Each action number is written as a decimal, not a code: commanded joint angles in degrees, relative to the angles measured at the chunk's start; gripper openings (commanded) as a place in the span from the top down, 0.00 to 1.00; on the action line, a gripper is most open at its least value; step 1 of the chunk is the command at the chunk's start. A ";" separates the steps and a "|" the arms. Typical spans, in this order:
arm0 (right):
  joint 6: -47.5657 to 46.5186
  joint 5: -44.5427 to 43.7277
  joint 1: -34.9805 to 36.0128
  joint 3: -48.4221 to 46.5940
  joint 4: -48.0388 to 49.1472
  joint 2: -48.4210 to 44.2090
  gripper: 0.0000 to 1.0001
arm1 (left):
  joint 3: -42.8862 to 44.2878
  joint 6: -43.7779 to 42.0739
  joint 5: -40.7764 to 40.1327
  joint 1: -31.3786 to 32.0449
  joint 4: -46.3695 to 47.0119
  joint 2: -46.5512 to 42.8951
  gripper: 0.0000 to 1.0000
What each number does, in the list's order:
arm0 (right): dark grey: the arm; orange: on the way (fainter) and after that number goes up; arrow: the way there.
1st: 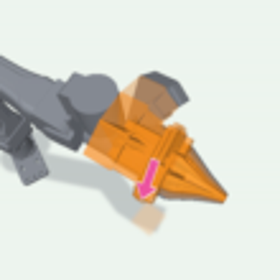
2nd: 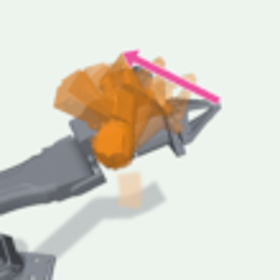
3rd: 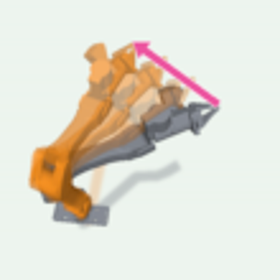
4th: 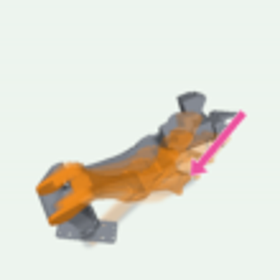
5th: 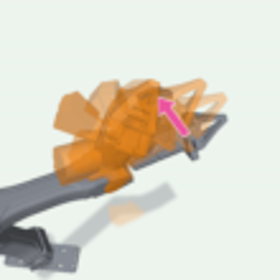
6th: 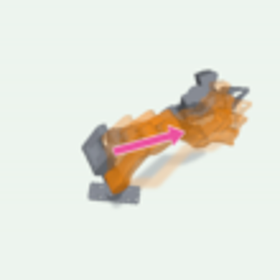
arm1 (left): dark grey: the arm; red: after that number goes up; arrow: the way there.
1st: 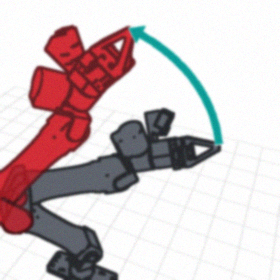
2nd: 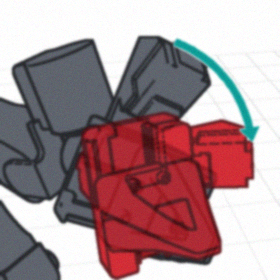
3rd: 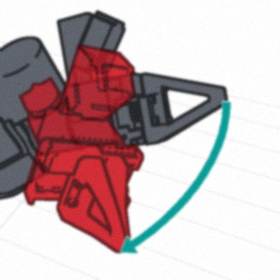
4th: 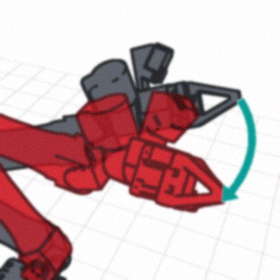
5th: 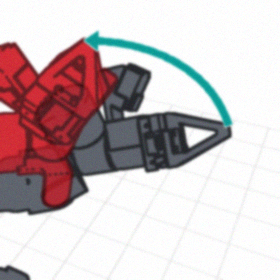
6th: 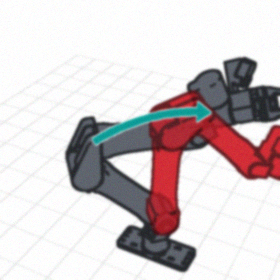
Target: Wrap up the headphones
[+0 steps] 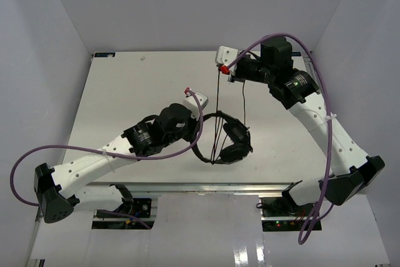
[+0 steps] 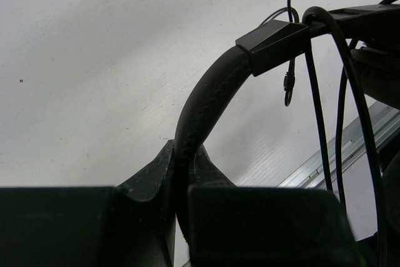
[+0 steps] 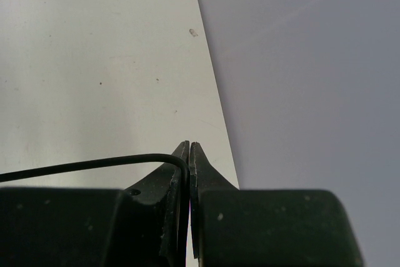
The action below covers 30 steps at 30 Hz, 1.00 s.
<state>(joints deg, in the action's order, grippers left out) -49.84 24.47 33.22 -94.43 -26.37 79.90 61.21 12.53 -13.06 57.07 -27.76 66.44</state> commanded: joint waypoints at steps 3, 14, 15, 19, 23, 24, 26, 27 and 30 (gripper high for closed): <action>0.23 -3.86 -0.26 -0.62 7.74 0.37 0.92 | 1.40 0.13 1.56 3.01 -0.03 -0.02 1.00; -1.83 -5.63 -0.92 6.16 7.55 -1.35 0.92 | 3.21 0.67 -1.11 4.45 -1.88 -3.49 1.00; -1.83 -5.33 -1.39 7.38 7.47 -2.28 0.92 | 3.21 0.84 -1.36 4.45 -2.05 -4.10 1.00; -1.31 -3.01 -4.12 11.50 7.76 -5.53 0.92 | 3.30 1.20 -2.12 4.45 -2.91 -6.14 1.00; -0.33 -1.08 -6.59 15.94 8.00 -7.93 0.92 | 3.78 1.44 -2.26 4.45 -3.08 -7.50 1.00; -0.07 -0.45 -7.23 17.17 8.12 -8.25 0.92 | 4.26 1.51 -2.23 4.45 -3.21 -7.55 1.00; 0.71 0.76 -8.03 19.20 8.54 -9.13 0.92 | 5.20 1.85 -1.65 4.45 -3.48 -7.51 1.00; 1.09 1.58 -8.22 19.65 8.61 -9.44 0.92 | 5.46 2.11 -1.39 4.45 -3.67 -7.32 1.00; 1.93 3.35 -8.28 22.42 8.76 -10.31 0.92 | 7.95 2.75 -0.79 4.45 -3.83 -7.09 1.00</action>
<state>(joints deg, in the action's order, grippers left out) -49.90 24.58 25.46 -74.76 -20.98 71.22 64.16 13.24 -15.62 60.99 -32.74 60.69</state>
